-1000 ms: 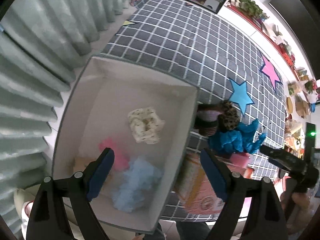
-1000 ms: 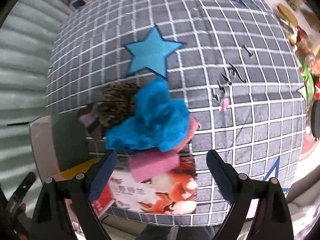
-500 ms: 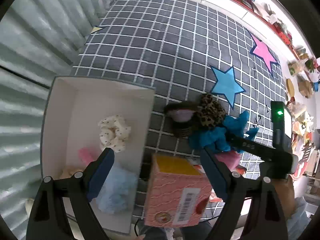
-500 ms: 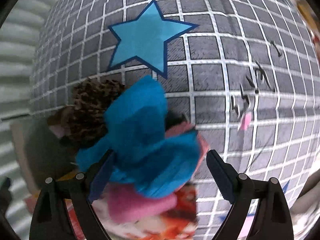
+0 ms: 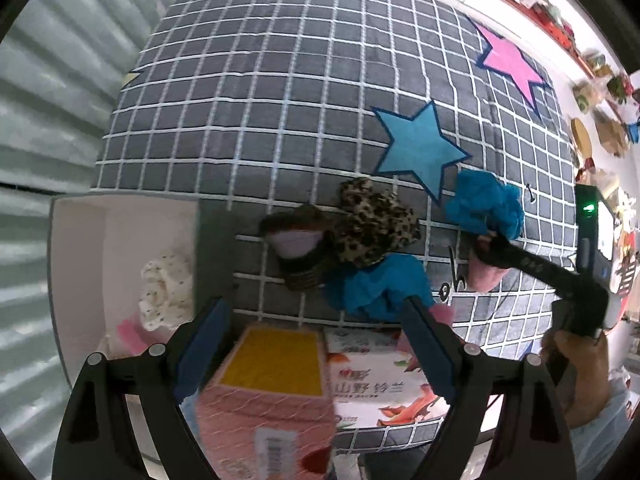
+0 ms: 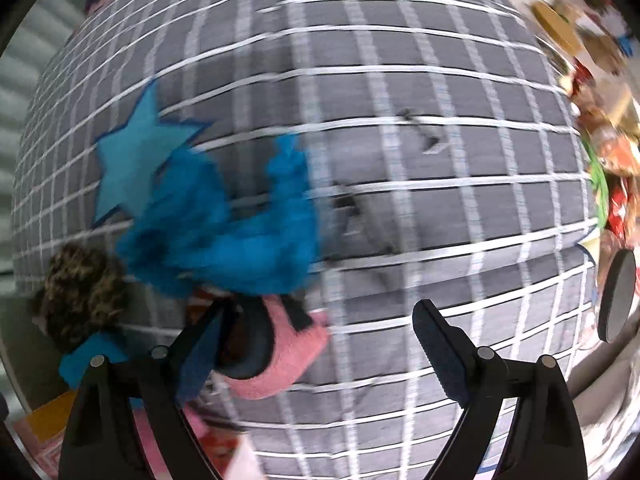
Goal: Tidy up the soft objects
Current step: 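Grasp the red-striped knit cap with the right tool while the left tool grasps the blue cloth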
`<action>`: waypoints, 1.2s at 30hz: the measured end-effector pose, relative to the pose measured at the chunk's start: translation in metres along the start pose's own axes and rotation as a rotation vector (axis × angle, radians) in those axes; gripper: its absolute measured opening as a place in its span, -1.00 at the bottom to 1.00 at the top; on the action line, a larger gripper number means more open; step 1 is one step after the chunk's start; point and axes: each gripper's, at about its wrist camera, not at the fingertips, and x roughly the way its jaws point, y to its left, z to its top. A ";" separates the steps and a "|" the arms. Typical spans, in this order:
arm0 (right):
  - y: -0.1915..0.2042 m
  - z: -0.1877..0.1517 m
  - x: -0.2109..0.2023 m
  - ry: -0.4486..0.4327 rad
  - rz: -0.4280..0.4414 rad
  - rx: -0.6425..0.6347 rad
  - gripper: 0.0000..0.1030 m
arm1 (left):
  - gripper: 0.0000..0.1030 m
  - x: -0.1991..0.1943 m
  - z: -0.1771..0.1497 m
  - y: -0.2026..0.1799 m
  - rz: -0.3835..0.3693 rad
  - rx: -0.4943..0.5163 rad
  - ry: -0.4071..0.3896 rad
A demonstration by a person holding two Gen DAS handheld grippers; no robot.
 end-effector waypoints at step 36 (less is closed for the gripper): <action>-0.063 -0.072 -0.051 -0.107 0.212 -0.092 0.99 | 0.75 0.129 0.077 -0.195 0.000 0.301 0.132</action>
